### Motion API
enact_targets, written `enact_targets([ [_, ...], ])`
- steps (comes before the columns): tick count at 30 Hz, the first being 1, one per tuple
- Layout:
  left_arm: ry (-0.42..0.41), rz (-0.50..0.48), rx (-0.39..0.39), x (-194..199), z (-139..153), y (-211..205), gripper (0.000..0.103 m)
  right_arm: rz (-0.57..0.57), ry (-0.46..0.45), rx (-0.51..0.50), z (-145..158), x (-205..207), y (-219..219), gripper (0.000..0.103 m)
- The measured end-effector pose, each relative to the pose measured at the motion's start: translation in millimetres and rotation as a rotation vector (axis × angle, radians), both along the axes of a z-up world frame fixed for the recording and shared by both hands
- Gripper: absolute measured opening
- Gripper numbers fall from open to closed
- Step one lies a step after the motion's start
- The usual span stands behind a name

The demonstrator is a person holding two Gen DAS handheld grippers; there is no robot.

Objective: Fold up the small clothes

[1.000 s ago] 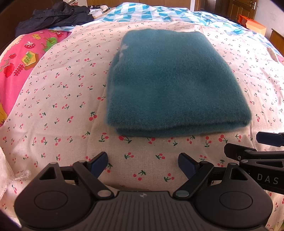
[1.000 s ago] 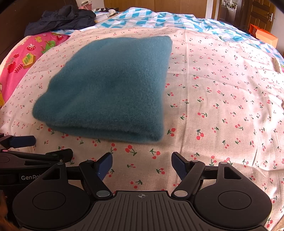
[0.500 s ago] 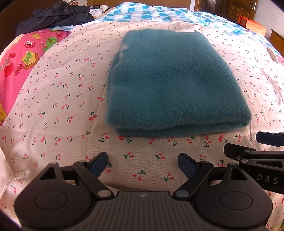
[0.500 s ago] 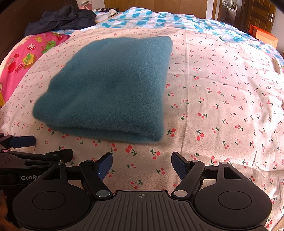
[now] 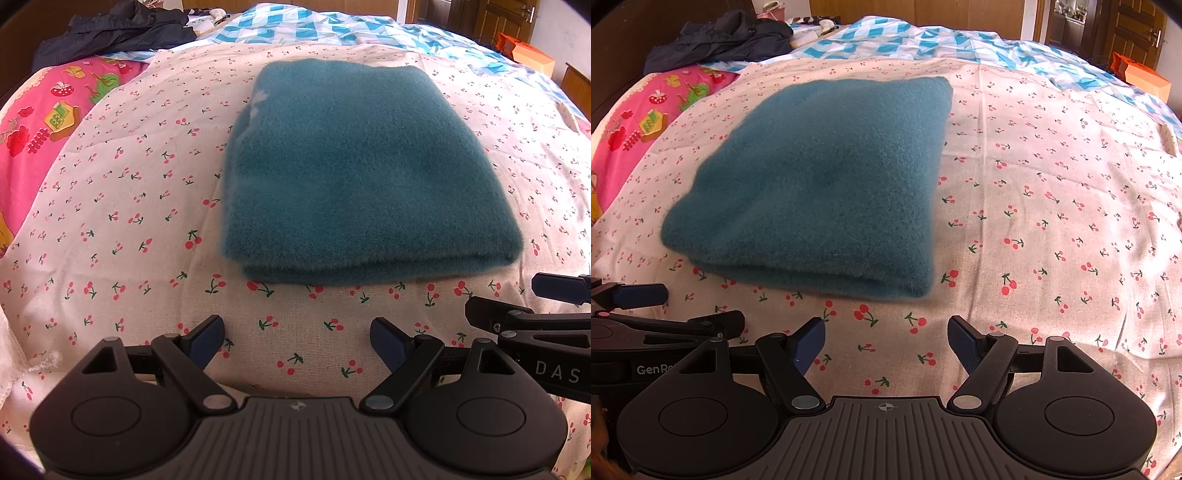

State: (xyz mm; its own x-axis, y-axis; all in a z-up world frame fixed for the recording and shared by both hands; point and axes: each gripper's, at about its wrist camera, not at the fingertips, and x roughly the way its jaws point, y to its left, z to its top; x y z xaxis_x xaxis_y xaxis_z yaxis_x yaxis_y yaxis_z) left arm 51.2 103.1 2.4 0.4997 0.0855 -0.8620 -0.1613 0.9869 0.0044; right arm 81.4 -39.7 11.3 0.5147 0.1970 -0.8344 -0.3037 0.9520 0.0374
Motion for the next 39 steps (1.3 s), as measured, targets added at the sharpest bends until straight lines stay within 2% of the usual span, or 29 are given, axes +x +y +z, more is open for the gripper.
enact_targets([
  [39,0.0,0.0,0.0,-0.6,0.9,-0.2,0.088,-0.003,-0.001,0.005,0.5,-0.9,0.2,0.074],
])
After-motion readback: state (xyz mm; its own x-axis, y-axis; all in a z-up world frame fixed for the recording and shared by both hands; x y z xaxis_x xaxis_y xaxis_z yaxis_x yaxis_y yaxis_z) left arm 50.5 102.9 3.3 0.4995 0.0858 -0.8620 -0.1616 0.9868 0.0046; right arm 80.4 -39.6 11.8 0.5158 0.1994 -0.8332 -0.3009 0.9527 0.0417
